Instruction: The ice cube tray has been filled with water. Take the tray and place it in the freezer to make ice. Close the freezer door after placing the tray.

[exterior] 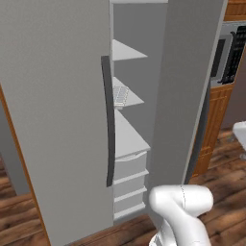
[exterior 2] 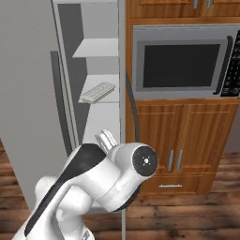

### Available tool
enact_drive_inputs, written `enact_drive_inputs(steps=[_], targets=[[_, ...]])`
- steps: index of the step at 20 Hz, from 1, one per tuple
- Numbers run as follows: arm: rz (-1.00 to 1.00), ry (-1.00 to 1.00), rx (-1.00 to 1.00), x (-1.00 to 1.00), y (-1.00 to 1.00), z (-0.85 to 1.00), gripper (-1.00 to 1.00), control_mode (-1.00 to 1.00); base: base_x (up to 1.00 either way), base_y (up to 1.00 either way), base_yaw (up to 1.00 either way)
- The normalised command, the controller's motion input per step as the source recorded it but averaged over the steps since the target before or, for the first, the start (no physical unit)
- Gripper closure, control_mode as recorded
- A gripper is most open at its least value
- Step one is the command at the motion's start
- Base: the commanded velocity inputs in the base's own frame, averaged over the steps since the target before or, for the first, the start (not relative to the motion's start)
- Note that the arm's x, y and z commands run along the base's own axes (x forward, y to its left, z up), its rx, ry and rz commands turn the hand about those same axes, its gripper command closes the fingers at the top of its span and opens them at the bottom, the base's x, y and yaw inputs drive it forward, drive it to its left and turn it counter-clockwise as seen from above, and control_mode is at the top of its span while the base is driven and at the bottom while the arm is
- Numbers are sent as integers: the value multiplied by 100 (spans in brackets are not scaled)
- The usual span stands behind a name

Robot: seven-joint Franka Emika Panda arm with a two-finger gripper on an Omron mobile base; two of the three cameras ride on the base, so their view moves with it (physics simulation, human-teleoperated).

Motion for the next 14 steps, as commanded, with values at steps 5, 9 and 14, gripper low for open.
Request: enact_drive_inputs(steps=[5, 9, 14], targets=[[-15, 7, 42, 26, -63, -2, -100, -100, 0, 0, 0], [-17, 24, 50, 55, -53, -19, -100, -100, 0, 0, 0], [-10, 35, 46, 70, -31, -23, -100, -100, 0, 0, 0]])
